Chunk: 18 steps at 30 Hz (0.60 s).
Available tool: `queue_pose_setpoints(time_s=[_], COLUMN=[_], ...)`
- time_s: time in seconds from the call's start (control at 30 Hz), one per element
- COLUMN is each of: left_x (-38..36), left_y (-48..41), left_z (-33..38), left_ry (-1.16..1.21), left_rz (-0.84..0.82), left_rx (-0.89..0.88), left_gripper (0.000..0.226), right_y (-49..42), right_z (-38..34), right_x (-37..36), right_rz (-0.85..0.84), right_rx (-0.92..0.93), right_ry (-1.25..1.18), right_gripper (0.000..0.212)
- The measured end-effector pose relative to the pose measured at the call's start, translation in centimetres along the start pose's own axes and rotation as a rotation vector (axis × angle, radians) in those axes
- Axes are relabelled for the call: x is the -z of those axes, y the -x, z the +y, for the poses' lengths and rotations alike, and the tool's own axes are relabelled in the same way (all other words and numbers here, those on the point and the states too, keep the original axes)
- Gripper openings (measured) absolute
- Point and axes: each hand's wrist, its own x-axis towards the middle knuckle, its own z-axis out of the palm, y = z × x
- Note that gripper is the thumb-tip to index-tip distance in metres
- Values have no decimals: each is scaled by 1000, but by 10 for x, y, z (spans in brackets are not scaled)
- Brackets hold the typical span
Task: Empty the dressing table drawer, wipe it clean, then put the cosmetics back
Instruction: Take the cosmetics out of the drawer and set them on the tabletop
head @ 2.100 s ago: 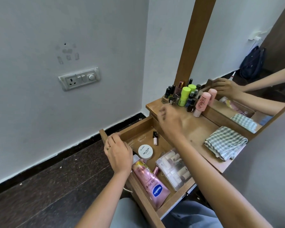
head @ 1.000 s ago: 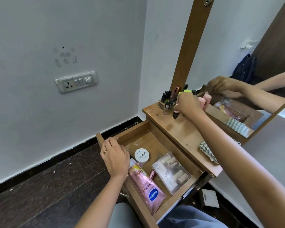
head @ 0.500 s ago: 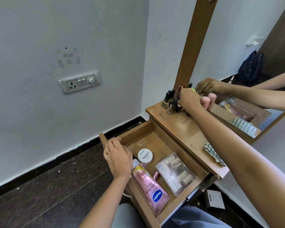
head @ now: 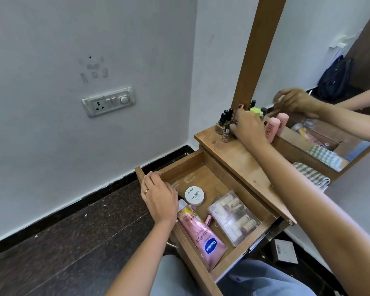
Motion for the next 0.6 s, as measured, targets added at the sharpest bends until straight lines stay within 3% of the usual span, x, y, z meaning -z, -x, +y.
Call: queue_pose_setpoints(time_s=[0.07,0.2,0.27,0.43,0.6], left_x=[-1,1,3,5,4], left_y=[0,-1,0,1,0], left_z=[-1,1,3,3,2], left_ry=[18,67,88,90,45], left_rz=[-7,-24,-32,-39,-46], left_rx=[7,36,52,51,32], left_gripper=[24,39,45,47,48], right_y=[38,105,115,125,119], right_z=[-16,-53,-63,-89,-99], right_x=[-9,-53,-82,-128,-145], right_rz=[-89,-503,-622,-758,-758], right_rx=[10,171,118,24,-26], right_ry=[-204,-371,-484,-500,-453], right_gripper=[11,11,11,18,27])
